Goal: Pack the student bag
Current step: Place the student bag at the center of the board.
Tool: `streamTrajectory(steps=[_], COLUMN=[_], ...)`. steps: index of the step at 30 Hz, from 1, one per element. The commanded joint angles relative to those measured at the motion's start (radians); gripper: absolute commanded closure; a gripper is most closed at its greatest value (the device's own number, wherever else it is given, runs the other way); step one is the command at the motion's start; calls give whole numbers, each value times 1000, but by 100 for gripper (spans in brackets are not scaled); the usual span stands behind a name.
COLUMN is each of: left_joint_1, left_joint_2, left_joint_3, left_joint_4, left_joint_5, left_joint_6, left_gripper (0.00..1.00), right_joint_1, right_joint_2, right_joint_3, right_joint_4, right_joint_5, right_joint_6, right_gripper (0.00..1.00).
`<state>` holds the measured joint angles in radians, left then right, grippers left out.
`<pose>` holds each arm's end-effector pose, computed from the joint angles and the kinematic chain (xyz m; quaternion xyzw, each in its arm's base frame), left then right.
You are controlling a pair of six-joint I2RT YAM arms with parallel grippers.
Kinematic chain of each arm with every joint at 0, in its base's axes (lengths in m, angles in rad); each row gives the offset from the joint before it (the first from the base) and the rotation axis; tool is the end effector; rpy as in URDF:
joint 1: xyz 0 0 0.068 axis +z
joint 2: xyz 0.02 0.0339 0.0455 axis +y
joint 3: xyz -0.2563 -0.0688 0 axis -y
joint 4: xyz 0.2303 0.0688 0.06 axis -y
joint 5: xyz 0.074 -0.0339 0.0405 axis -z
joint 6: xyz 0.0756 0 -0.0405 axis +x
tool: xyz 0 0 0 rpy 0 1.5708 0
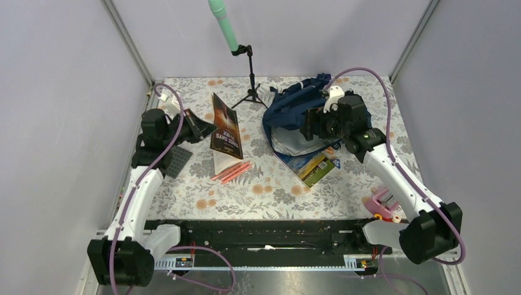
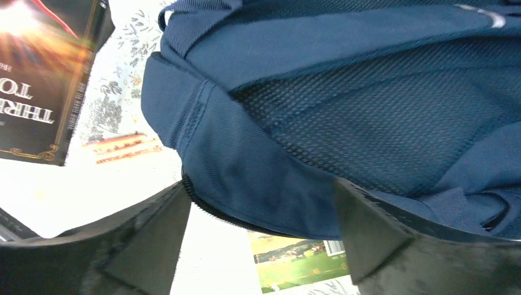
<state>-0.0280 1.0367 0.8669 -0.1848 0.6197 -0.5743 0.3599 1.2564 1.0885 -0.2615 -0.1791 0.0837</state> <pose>0.2524 -0.0510 0.3073 -0.0431 0.7997 -0.4004 0.4454 0.2880 0.1227 0.3161 -0.1632 0.8235 0.1918 0.5083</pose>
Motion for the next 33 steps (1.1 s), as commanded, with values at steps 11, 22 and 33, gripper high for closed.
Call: streamTrajectory(steps=[11, 22, 33], left_joint_1=[-9, -181, -334], left_joint_2=[-224, -229, -194], left_joint_3=[123, 134, 23], left_joint_4=[297, 602, 712], left_joint_5=[230, 108, -71], left_joint_6=[-53, -265, -370], left_gripper=[100, 100, 100], right_joint_1=[1, 255, 374], right_joint_2=[-295, -278, -249], right_joint_3=[-122, -267, -415], right_joint_4=[128, 592, 805], right_joint_5=[-93, -122, 59], right_joint_6=[560, 927, 1103], right_gripper=[0, 0, 7])
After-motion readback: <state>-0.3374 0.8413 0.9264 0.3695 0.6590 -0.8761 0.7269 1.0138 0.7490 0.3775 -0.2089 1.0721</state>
